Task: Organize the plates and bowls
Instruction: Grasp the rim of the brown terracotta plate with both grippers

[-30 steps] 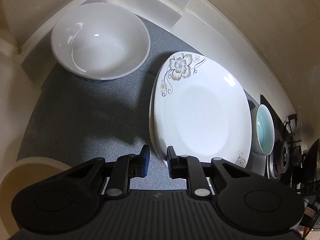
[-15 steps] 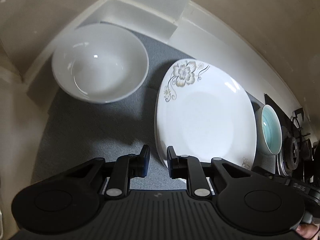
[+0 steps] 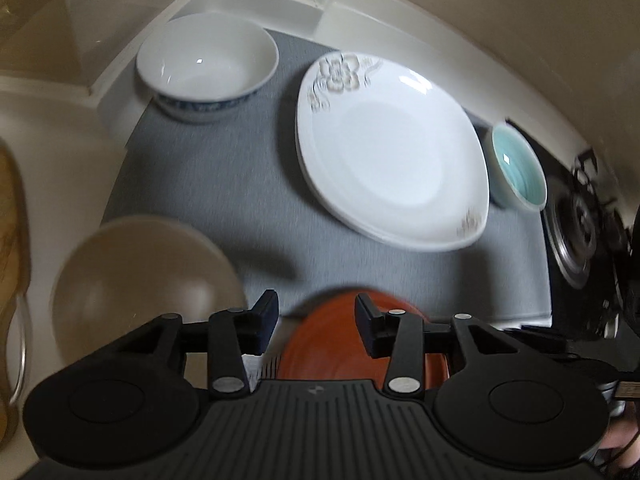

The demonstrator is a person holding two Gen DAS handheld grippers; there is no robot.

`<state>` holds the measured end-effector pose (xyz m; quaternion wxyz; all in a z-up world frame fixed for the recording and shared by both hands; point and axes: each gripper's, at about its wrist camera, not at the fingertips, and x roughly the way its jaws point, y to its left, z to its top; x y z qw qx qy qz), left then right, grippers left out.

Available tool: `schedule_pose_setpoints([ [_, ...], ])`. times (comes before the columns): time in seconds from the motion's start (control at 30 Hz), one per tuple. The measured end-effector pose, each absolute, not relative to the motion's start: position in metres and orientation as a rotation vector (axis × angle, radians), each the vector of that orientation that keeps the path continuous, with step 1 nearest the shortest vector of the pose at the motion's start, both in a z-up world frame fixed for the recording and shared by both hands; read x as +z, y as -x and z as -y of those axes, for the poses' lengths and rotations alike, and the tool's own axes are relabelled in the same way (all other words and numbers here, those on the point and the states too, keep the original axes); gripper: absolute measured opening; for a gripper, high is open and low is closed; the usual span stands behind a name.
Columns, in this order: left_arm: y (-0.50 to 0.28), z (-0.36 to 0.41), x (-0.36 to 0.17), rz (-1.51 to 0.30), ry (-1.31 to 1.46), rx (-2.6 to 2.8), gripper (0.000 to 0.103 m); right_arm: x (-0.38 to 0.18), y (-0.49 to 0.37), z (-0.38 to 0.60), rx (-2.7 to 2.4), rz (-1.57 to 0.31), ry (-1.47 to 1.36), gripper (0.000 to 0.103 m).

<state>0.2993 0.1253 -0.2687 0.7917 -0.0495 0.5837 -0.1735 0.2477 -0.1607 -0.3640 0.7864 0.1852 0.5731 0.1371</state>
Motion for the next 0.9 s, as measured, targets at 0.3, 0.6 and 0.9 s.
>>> schedule_pose_setpoints([
  [0.3, -0.283, -0.111, -0.274, -1.302, 0.04, -0.413, 0.045, -0.355, -0.237, 0.166, 0.243, -1.182, -0.192, 0.006],
  [0.6, -0.282, -0.075, -0.309, -1.456, 0.104, -0.56, 0.043, -0.356, -0.212, 0.201, 0.066, -1.143, -0.34, 0.04],
  [0.9, -0.286, -0.067, -0.33, -1.455, 0.07, -0.551, 0.008, -0.368, -0.187, 0.183, 0.091, -1.14, -0.324, 0.046],
])
